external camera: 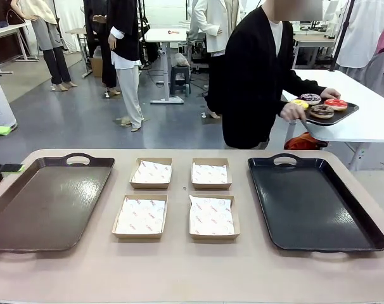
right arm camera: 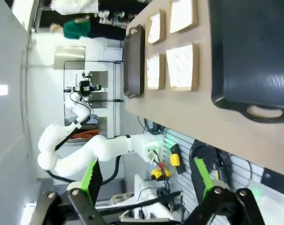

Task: Individually package the donuts and arrange them on the tray.
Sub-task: Pick up one Paper togo box.

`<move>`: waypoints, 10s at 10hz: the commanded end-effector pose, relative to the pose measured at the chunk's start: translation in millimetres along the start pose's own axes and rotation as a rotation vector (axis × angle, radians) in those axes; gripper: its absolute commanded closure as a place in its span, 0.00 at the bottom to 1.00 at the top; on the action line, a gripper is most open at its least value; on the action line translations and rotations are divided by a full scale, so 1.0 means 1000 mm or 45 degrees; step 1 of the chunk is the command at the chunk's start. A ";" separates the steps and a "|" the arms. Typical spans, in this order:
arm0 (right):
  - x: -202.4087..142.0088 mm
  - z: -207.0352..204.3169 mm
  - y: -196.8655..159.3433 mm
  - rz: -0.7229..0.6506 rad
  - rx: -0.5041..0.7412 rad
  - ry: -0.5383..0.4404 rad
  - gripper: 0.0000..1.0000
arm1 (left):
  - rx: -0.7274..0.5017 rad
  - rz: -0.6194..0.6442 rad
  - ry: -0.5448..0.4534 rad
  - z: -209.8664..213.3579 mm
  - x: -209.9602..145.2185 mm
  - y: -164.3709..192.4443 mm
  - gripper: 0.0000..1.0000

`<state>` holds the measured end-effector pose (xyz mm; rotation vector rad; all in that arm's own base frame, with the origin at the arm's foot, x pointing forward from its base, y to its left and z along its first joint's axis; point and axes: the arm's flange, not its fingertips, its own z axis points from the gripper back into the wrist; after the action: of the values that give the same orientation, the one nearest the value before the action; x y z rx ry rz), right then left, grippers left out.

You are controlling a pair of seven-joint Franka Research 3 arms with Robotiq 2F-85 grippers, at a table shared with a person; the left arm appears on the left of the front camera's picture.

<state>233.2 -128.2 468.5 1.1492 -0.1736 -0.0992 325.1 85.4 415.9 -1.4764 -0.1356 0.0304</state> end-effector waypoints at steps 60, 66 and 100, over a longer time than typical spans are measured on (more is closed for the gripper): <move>0.231 -0.380 0.105 0.269 -1.177 0.082 0.00 | 0.327 0.016 -0.040 0.022 0.003 0.001 0.00; 0.228 -0.383 0.103 0.286 -1.186 0.124 0.00 | 0.327 0.016 -0.040 0.022 0.003 0.001 0.00; 0.277 -0.460 0.056 0.137 -1.330 0.159 1.00 | 0.327 0.016 -0.040 0.022 0.003 0.001 0.00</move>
<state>603.3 265.6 346.8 0.0843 -0.0877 -0.0065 325.7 107.0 415.5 -1.2133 -0.1417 0.0825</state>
